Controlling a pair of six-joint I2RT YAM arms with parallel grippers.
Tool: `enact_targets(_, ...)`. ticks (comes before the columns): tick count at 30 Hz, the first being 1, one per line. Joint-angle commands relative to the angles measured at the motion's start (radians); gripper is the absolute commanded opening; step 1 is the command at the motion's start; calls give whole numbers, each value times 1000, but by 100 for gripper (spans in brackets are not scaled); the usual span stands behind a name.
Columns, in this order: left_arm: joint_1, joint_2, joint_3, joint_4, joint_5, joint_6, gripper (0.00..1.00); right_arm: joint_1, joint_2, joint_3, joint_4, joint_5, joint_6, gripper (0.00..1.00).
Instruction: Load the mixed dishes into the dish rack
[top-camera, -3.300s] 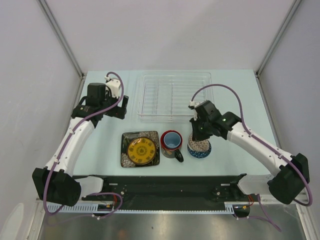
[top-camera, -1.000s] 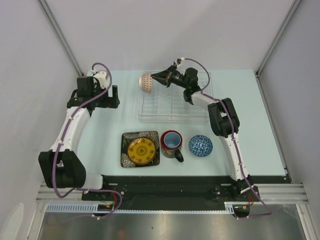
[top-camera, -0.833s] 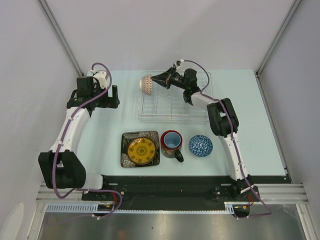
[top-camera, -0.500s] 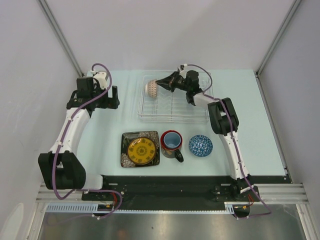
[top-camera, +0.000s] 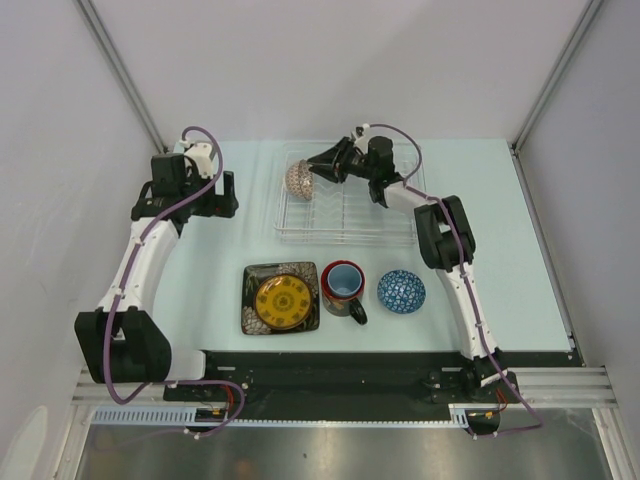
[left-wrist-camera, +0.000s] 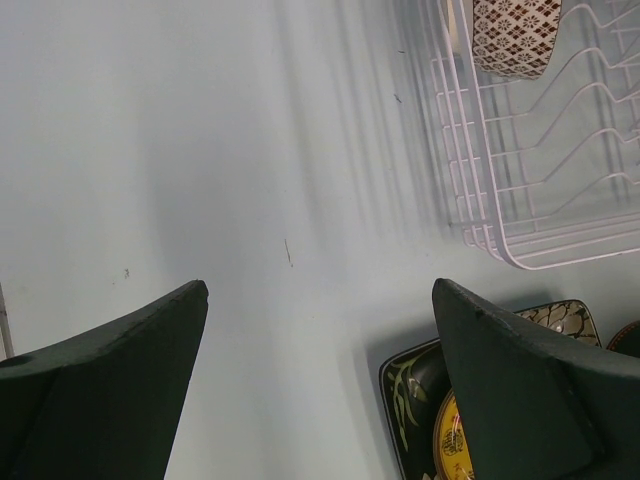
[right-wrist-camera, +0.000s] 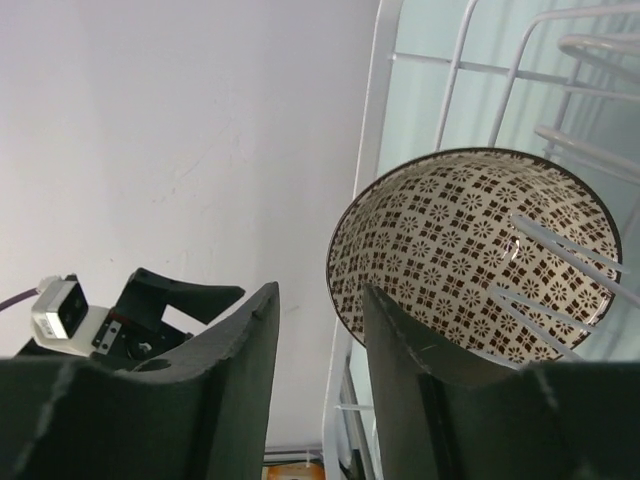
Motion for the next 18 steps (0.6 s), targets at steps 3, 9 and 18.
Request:
enact_targets(3, 6, -39, -6, 11, 15, 17, 99, 5, -52, 4, -36, -21, -65, 51)
enact_targets(9, 4, -51, -26, 22, 3, 26, 100, -46, -285, -209, -65, -19, -197, 59)
enact_targets(18, 6, -52, -38, 29, 14, 17, 100, 6, -868, -369, -778, 239, -801, 73)
